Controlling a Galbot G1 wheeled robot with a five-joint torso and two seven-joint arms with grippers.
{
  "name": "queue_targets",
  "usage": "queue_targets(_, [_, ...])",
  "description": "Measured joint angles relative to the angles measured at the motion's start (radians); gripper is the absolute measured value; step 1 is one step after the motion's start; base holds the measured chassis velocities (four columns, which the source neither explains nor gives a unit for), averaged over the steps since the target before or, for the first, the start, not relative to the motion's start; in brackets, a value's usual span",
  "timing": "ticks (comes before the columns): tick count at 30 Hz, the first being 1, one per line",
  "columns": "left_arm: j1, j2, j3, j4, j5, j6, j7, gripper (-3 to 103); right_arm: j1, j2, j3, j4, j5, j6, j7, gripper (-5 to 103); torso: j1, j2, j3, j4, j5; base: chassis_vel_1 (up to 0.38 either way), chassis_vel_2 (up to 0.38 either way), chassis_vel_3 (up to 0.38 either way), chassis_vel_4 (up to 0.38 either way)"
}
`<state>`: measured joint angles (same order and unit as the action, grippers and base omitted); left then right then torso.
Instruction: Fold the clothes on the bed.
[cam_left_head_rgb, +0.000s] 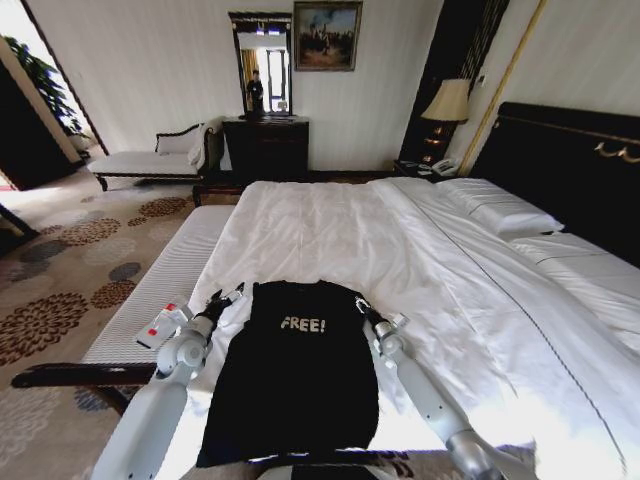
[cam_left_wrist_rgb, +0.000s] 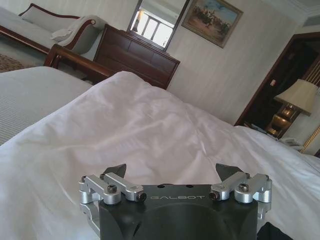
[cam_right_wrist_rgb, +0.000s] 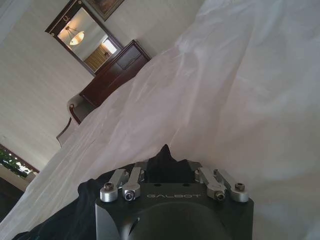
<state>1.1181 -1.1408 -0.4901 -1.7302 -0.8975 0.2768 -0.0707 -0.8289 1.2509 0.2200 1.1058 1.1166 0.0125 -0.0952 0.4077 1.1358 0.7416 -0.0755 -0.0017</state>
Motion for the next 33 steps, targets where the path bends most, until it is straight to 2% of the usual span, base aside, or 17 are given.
queue_targets(3, [-0.011, 0.000, 0.003, 0.013, -0.007, 0.000, 0.000, 100, -0.004, 0.005, 0.005, 0.013, 0.000, 0.017, 0.010, 27, 0.000, 0.000, 0.000, 0.0000, 0.0000, 0.000, 0.000, 0.000, 0.000])
queue_targets(5, [-0.016, 0.001, 0.006, 0.017, -0.009, 0.000, 0.000, 100, -0.007, 0.006, 0.006, 0.016, -0.001, 0.023, 0.014, 27, 0.000, 0.000, 0.000, -0.0001, 0.0000, 0.000, 0.000, 0.000, 0.000])
queue_targets(8, [-0.033, 0.000, 0.019, 0.034, -0.010, 0.000, 0.000, 100, -0.014, 0.007, 0.011, 0.027, -0.002, 0.034, 0.024, 12, 0.000, 0.000, 0.000, -0.0002, 0.0000, 0.000, 0.000, 0.000, 0.000])
queue_targets(10, [-0.036, 0.000, 0.021, 0.036, -0.010, 0.000, 0.000, 100, -0.014, 0.007, 0.012, 0.028, -0.002, 0.035, 0.026, 12, 0.000, 0.000, 0.000, -0.0003, 0.0000, 0.000, 0.000, 0.000, 0.000])
queue_targets(13, [-0.072, -0.013, 0.045, 0.070, -0.014, 0.004, 0.000, 100, -0.015, 0.008, 0.015, 0.038, -0.002, 0.040, 0.033, 1, 0.000, 0.000, 0.000, -0.0002, 0.0000, 0.000, 0.000, 0.000, 0.000])
queue_targets(20, [-0.145, -0.039, 0.076, 0.127, -0.041, 0.028, -0.002, 100, -0.011, 0.008, 0.018, 0.060, -0.003, 0.045, 0.045, 1, 0.000, 0.000, 0.000, -0.0002, 0.0000, 0.000, 0.000, 0.000, 0.000])
queue_targets(28, [-0.297, -0.087, 0.154, 0.269, -0.029, 0.133, -0.069, 100, -0.021, -0.004, 0.016, 0.099, -0.029, 0.047, 0.058, 1, 0.000, 0.000, 0.000, -0.0002, 0.0001, 0.000, 0.000, 0.000, 0.000])
queue_targets(33, [-0.353, -0.133, 0.183, 0.368, 0.005, 0.173, -0.112, 100, -0.032, -0.012, 0.016, 0.109, -0.044, 0.049, 0.058, 1, 0.000, 0.000, 0.000, -0.0004, -0.0001, 0.000, 0.000, 0.000, 0.000])
